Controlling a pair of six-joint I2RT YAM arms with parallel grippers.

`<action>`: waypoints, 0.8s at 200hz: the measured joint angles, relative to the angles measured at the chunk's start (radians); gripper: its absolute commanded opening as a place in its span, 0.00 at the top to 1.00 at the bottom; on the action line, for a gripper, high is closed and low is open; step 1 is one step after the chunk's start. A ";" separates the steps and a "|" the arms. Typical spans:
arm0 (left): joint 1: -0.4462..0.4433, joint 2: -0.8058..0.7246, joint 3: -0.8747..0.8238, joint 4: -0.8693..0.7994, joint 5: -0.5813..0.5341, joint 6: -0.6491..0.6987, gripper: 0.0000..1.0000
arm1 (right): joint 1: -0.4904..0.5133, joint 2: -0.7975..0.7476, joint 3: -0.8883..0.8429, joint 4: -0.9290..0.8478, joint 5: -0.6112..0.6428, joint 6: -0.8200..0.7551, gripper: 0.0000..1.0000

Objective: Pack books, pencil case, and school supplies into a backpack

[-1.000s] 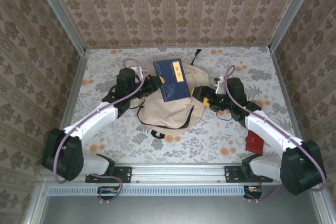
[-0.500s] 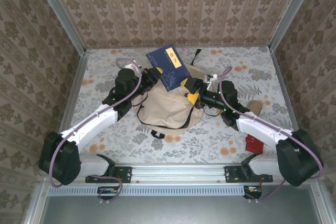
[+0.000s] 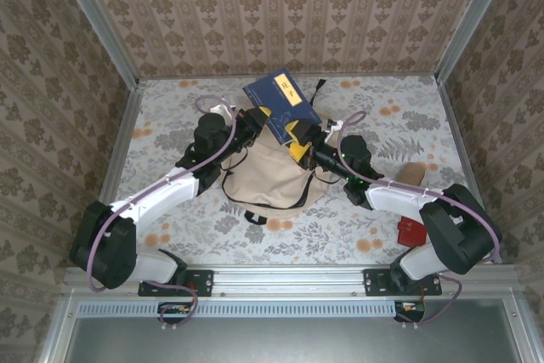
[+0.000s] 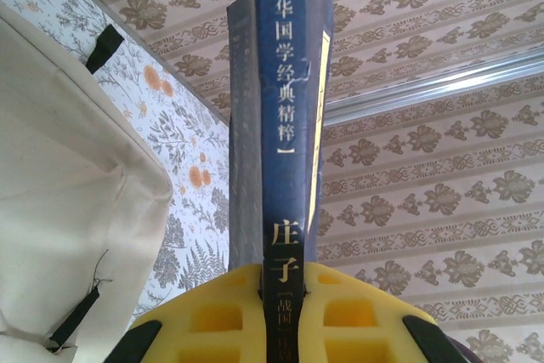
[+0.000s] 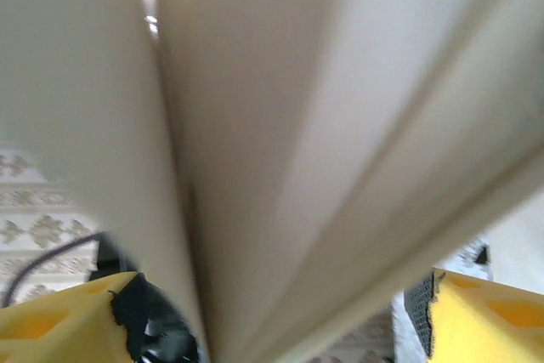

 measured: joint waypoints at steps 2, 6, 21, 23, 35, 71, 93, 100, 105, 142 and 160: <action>0.000 0.000 -0.001 0.002 0.000 -0.002 0.97 | 0.000 0.000 -0.001 0.003 0.004 -0.001 0.25; 0.000 0.000 -0.002 0.004 0.000 -0.004 0.97 | 0.000 0.001 -0.003 0.014 0.012 0.004 0.27; 0.000 0.000 -0.008 0.010 0.000 -0.014 0.97 | 0.000 0.001 -0.008 0.035 0.037 0.010 0.35; 0.000 0.000 -0.008 0.010 0.000 -0.015 0.97 | 0.000 0.001 -0.009 0.038 0.040 0.007 0.36; 0.000 0.000 -0.009 0.010 0.000 -0.019 0.97 | 0.000 0.001 -0.011 0.050 0.058 0.013 0.39; 0.000 0.000 -0.014 0.011 -0.001 -0.026 0.97 | 0.002 0.001 -0.023 0.064 0.103 0.013 0.49; 0.000 0.000 -0.021 0.014 -0.001 -0.028 0.97 | 0.002 0.001 -0.030 0.065 0.124 0.010 0.54; 0.000 0.000 -0.024 0.014 -0.002 -0.031 0.97 | 0.002 0.001 -0.031 0.065 0.129 0.007 0.55; 0.000 0.001 -0.026 0.014 -0.003 -0.033 0.97 | 0.002 0.002 -0.031 0.065 0.133 0.005 0.56; 0.000 0.018 -0.026 0.018 -0.003 -0.045 0.94 | 0.002 0.002 -0.031 0.064 0.146 -0.010 0.73; 0.000 0.024 -0.026 0.013 -0.002 -0.048 0.84 | 0.002 -0.001 -0.031 0.051 0.155 -0.032 0.83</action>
